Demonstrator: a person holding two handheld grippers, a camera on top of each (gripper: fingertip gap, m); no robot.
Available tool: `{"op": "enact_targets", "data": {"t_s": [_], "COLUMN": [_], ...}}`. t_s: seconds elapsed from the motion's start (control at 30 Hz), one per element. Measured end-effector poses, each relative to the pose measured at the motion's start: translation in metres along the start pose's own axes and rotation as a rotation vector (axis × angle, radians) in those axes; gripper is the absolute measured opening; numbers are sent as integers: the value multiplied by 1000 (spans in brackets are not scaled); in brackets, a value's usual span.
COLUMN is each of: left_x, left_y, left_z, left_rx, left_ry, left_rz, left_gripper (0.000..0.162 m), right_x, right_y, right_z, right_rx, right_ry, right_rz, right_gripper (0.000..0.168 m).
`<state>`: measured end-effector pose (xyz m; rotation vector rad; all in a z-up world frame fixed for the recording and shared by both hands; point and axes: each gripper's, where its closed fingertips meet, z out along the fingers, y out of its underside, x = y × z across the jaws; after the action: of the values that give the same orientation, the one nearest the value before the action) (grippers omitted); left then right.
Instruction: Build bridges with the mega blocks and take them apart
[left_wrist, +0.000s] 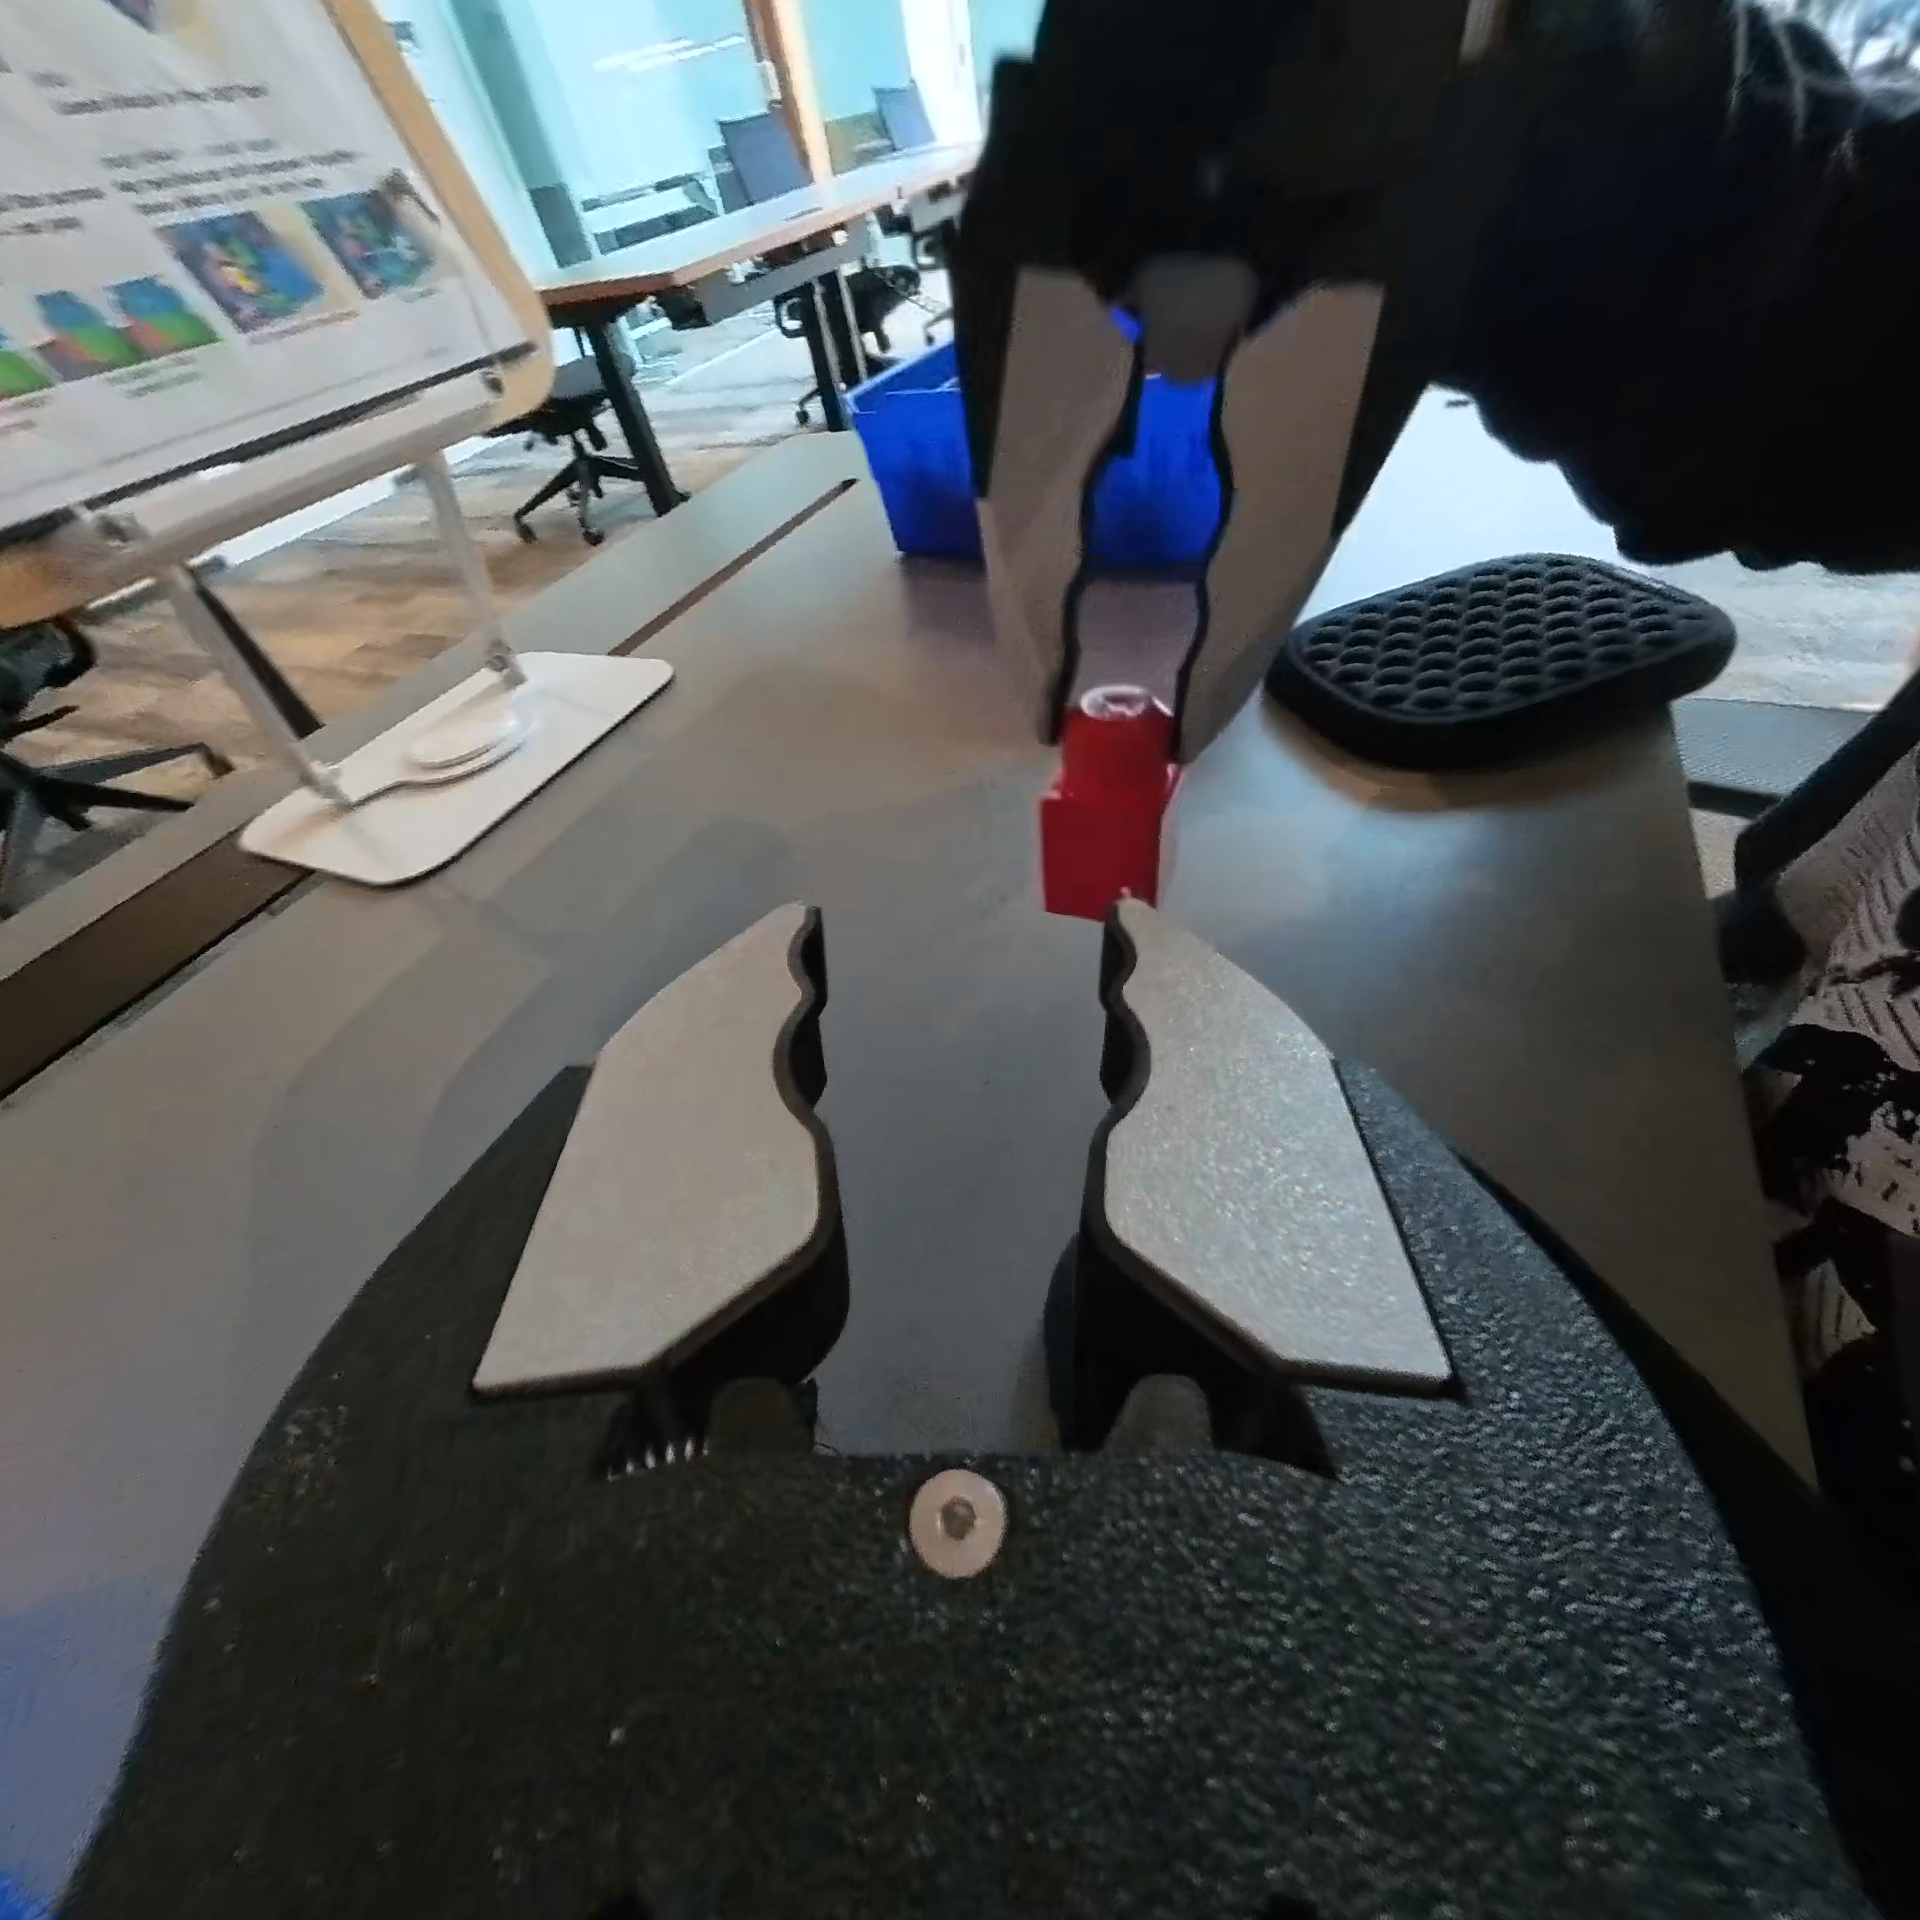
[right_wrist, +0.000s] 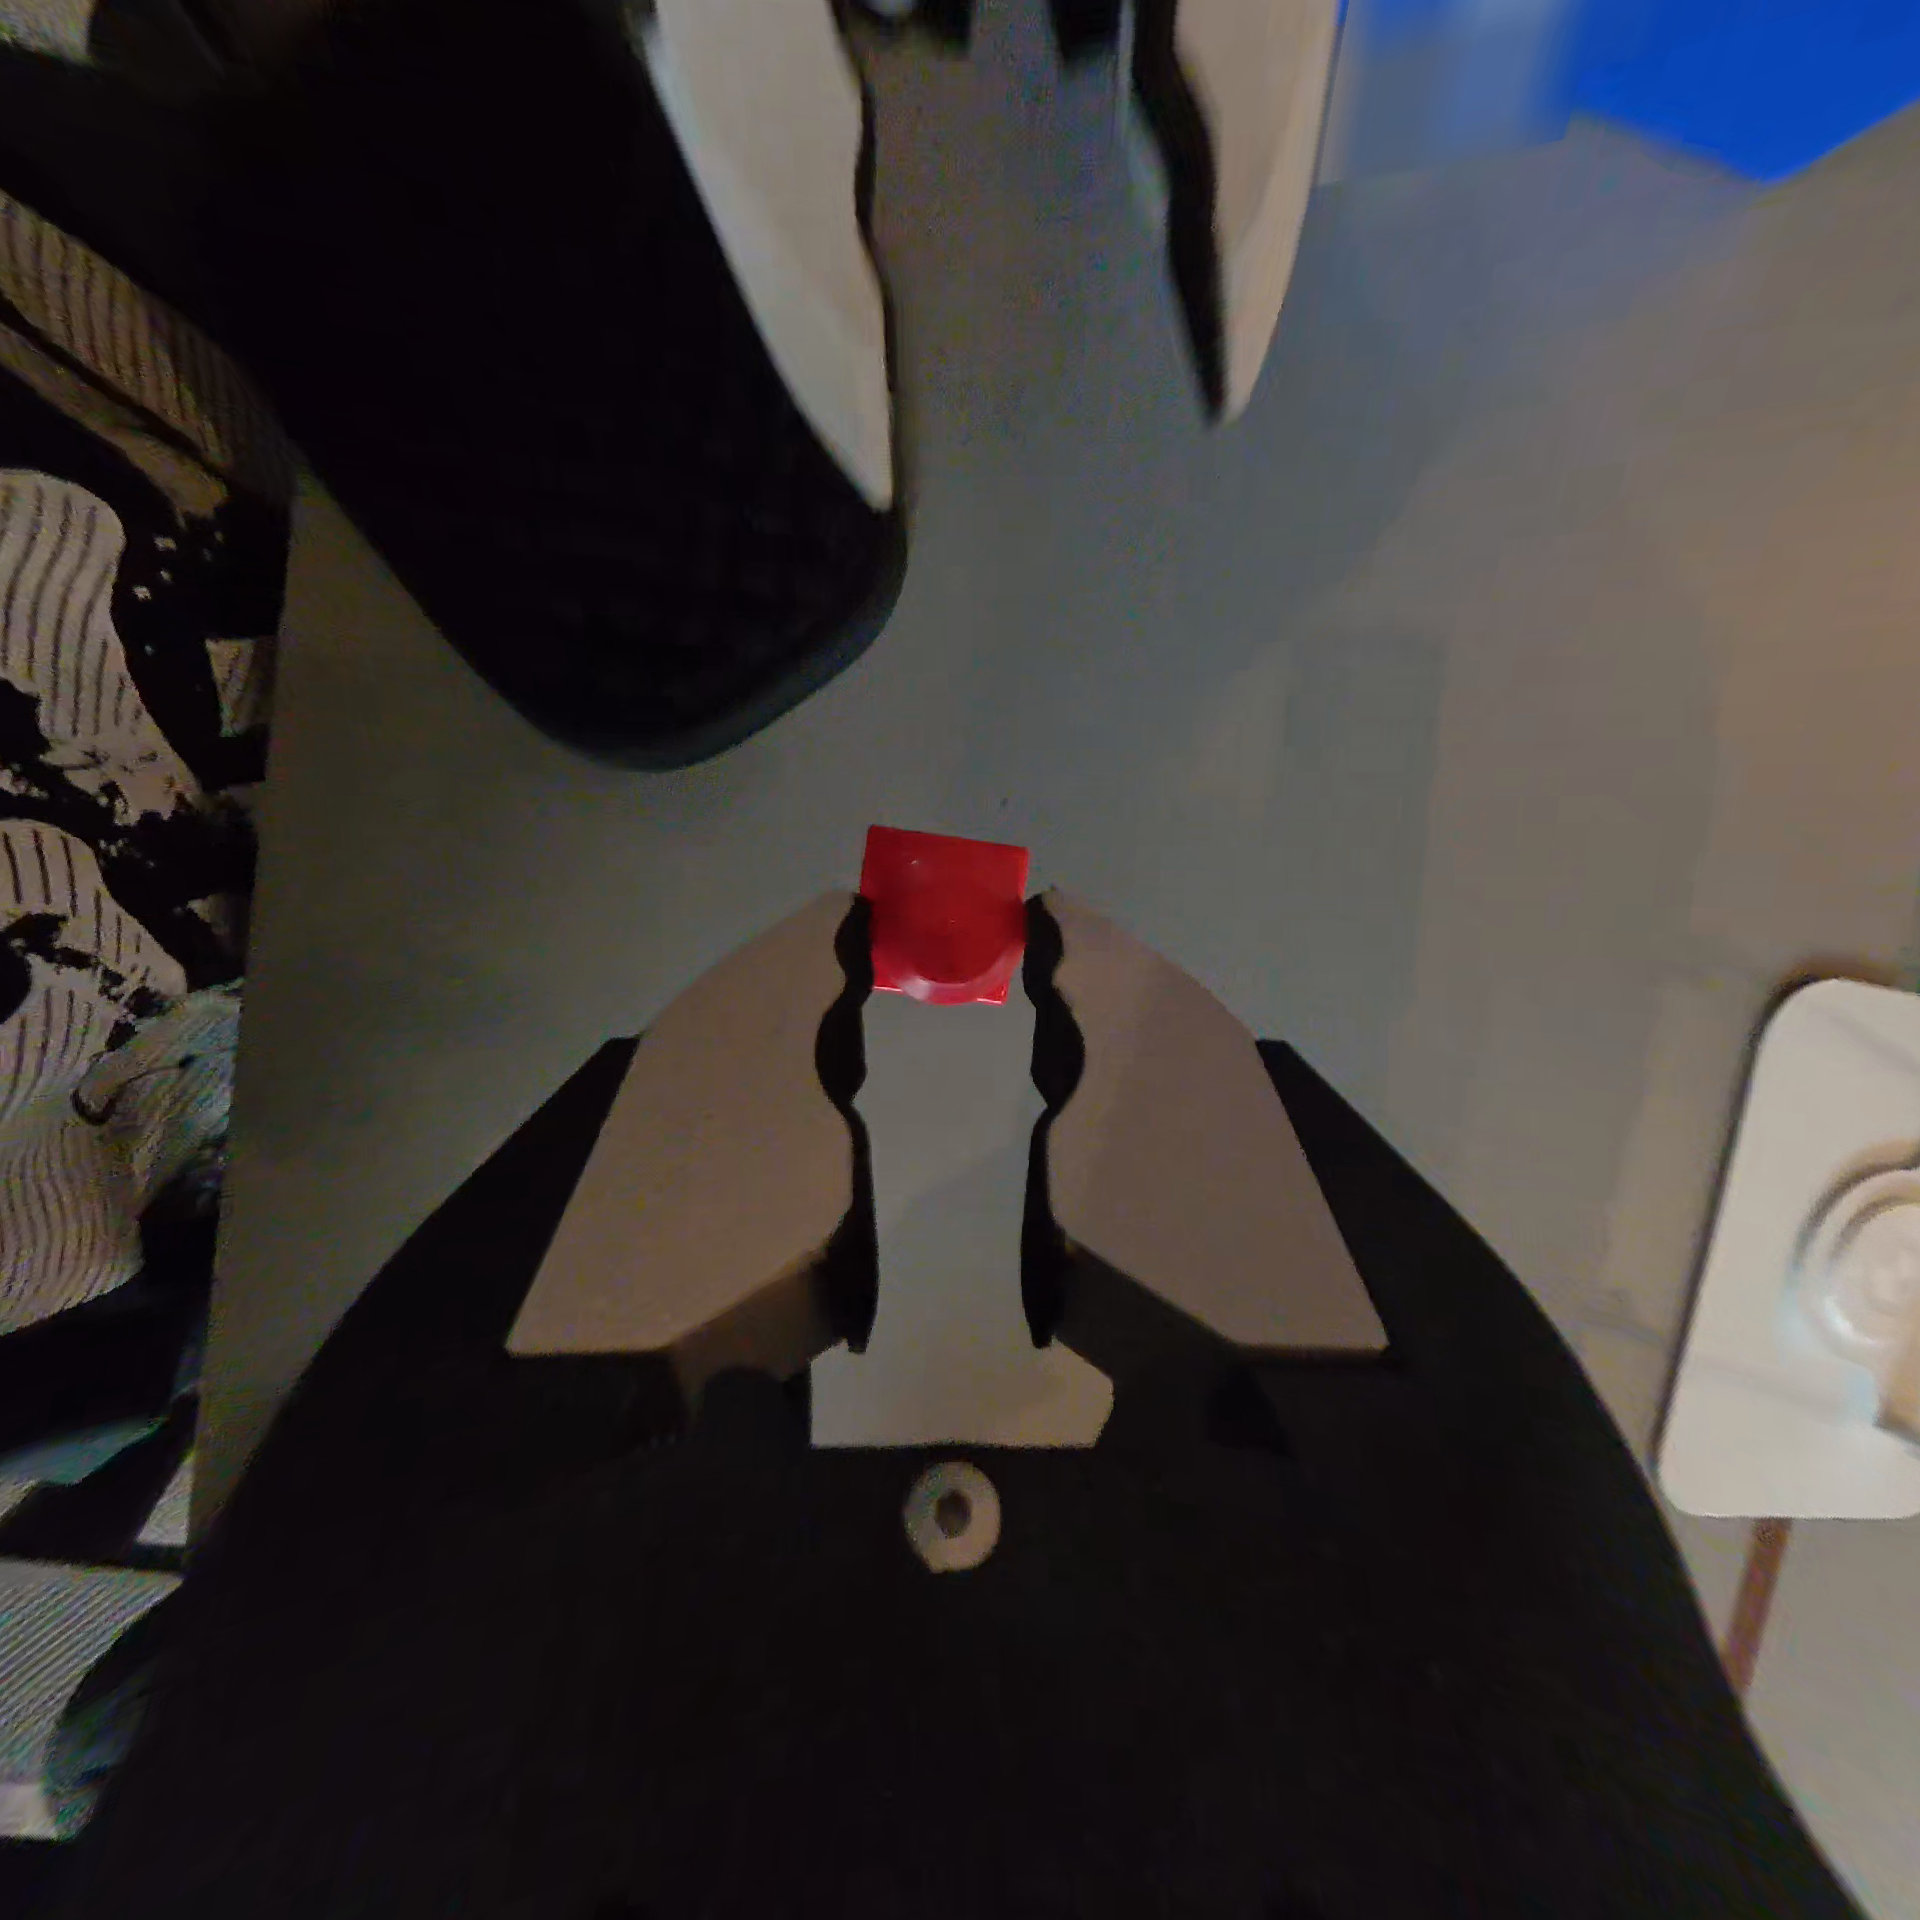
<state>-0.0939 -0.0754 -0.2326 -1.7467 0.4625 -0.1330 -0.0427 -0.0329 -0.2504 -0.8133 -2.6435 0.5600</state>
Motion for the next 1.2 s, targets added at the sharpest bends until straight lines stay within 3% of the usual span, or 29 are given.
{"op": "enact_targets", "data": {"t_s": [0.3,0.73,0.9,1.07,1.2], "left_x": [-17,-30,-38,-83,-155], "left_y": [4,-2,-6,-2,47], "left_z": [-48,-75,-87,-130,-185], "left_rx": [-25,-47,-69,-231,-600], "left_ry": [-146,-236,-270,-388,-524], "left_rz": [4,39,64,129,174], "left_gripper": [51,51,51,50,48], "right_x": [-5,-6,-7,-5,0], "right_y": [46,57,55,44,41], "right_z": [28,38,37,20,1], "right_rx": [-107,-114,-113,-42,-18], "right_ry": [-54,-59,-60,-40,19], "right_rz": [64,63,63,79,77], "right_gripper": [28,28,39,39,40]}}
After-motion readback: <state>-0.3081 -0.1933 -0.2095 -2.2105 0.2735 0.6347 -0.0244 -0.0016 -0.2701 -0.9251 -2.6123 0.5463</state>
